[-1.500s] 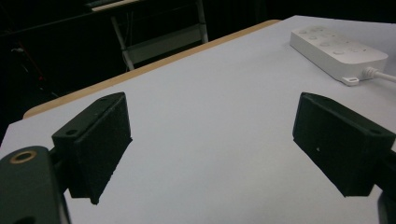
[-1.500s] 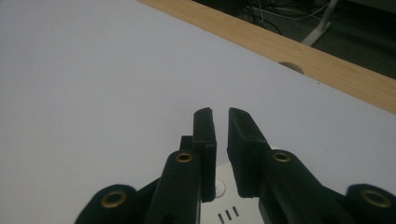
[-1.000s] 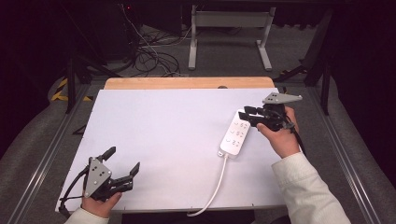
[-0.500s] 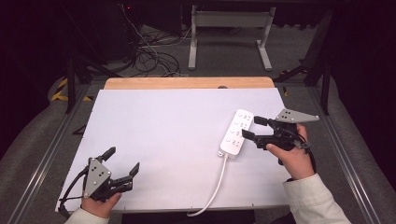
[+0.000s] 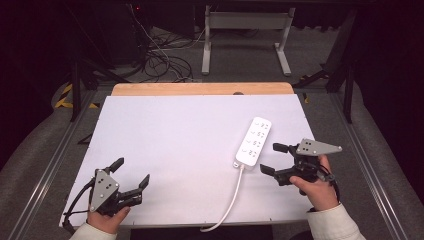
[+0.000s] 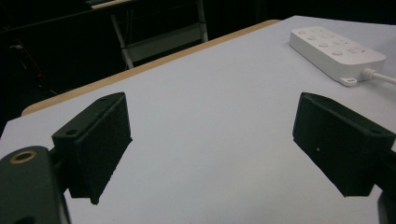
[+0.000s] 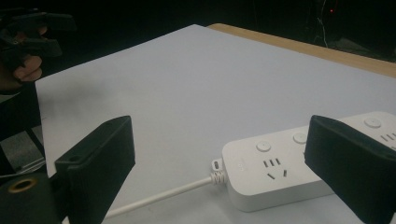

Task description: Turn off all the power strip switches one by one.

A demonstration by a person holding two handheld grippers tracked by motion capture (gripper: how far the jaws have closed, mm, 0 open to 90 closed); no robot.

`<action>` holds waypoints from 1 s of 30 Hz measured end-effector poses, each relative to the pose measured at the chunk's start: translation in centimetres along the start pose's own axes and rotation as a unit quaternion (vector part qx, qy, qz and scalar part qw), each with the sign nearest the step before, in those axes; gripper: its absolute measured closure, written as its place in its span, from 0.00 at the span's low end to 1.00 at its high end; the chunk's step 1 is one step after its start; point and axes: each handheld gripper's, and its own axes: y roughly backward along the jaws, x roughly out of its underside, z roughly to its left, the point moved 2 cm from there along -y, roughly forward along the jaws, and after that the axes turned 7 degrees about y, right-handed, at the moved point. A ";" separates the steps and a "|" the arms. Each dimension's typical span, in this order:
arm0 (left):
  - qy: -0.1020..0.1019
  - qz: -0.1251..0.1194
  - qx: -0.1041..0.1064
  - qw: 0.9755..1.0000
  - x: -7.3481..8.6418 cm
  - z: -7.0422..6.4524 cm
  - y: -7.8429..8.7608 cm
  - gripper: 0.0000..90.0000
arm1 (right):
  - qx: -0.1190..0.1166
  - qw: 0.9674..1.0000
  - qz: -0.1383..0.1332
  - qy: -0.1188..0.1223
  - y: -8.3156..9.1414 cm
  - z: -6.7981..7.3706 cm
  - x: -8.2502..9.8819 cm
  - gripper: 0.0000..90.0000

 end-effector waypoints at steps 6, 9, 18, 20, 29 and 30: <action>0.006 -0.001 0.011 1.000 0.0 0.0 -0.1 0.13 | 0.011 1.000 0.002 0.015 -0.5 0.5 1.6 0.11; 0.004 -0.002 0.009 1.000 0.0 0.1 0.0 0.13 | 0.020 1.000 0.001 0.018 -0.6 0.6 2.4 0.11; -0.011 0.000 0.012 1.000 0.2 -0.2 0.1 0.14 | 0.032 0.999 0.018 0.028 -0.9 0.8 4.8 0.09; -0.010 0.001 0.014 1.000 0.2 -0.2 0.2 0.14 | 0.040 0.998 0.031 0.035 -1.0 0.8 5.3 0.09; 0.026 0.023 0.037 0.999 0.5 0.1 0.0 0.12 | 0.055 0.994 0.079 0.045 -2.2 1.4 6.8 0.06; 0.023 0.022 0.036 0.999 0.5 0.2 0.0 0.12 | 0.058 0.994 0.076 0.044 -2.2 1.3 6.8 0.06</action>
